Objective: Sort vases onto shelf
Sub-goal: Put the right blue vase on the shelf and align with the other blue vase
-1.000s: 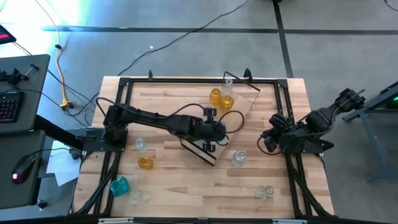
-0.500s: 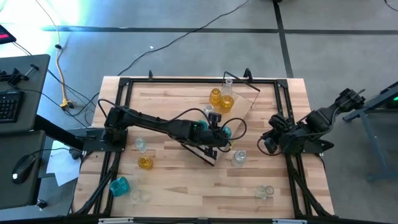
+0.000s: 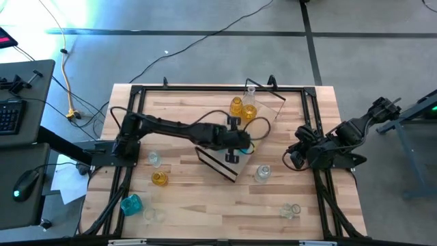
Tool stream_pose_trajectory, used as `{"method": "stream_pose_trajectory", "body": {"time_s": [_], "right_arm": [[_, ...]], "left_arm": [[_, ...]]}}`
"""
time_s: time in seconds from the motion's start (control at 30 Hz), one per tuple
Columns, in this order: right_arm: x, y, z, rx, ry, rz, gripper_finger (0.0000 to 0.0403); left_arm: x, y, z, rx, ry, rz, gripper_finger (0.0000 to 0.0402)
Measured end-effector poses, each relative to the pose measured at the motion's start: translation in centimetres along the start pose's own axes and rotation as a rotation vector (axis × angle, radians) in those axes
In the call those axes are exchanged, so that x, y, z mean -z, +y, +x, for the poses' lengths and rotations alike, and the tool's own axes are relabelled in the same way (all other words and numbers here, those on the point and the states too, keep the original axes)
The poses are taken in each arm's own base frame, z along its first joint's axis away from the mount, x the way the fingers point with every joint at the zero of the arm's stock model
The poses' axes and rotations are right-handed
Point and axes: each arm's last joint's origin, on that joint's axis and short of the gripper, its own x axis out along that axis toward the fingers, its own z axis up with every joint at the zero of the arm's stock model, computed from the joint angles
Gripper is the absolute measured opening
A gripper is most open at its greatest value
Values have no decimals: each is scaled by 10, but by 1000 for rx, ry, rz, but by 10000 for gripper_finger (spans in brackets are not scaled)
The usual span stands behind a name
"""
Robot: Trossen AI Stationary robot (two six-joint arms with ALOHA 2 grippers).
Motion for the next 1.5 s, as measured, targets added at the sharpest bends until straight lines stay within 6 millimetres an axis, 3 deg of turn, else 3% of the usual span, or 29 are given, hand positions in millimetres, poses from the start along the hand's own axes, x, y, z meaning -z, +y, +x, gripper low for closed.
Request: {"method": "stream_pose_trajectory", "body": {"time_s": [0.1,0.33,0.67,1.1,1.5], "right_arm": [[0,0,0,0,0,-7,67],[0,0,0,0,0,-14,67],[0,-1,-1,-2,-1,-13,67],[-1,-4,-4,-14,-7,-11,67],[-1,-6,-6,-25,-11,-9,67]], "left_arm": [[-2,10,-2,10,-32,-33,6],[-3,8,-1,19,-37,-31,3],[-3,-17,23,-27,-6,79,2],[-6,-23,24,-90,-11,127,1],[-7,-25,23,-68,-28,107,50]]}}
